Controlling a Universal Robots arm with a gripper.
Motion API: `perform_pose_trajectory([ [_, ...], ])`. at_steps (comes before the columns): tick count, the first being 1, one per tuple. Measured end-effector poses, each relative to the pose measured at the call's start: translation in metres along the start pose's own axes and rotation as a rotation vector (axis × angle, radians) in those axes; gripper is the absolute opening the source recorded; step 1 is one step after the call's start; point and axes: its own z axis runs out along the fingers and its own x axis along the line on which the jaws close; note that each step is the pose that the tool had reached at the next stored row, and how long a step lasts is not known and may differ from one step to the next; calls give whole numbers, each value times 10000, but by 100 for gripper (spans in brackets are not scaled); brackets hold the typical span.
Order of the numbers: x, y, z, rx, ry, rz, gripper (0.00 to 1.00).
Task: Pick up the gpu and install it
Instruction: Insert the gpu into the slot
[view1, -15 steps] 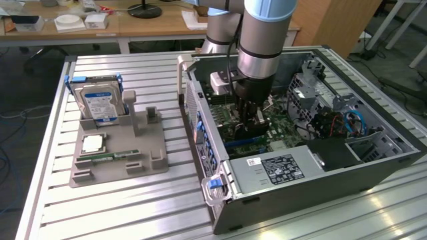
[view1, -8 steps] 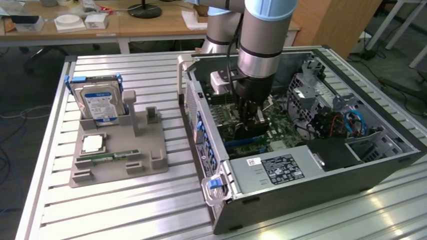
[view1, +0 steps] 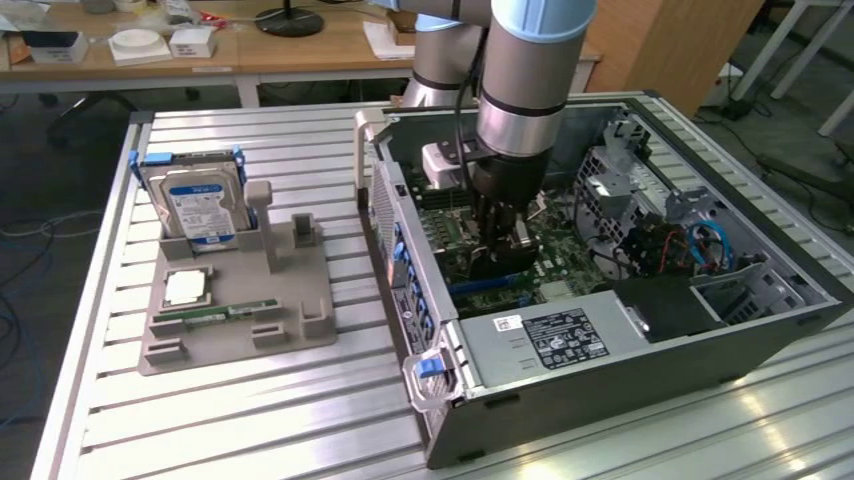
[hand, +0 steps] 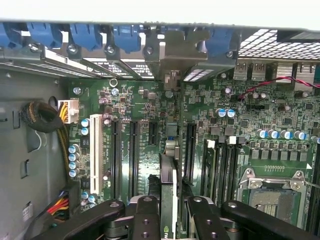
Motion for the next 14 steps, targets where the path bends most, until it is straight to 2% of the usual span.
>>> perform_pose_trajectory([
  [14,-1,-28,3,9,-1,1,26],
])
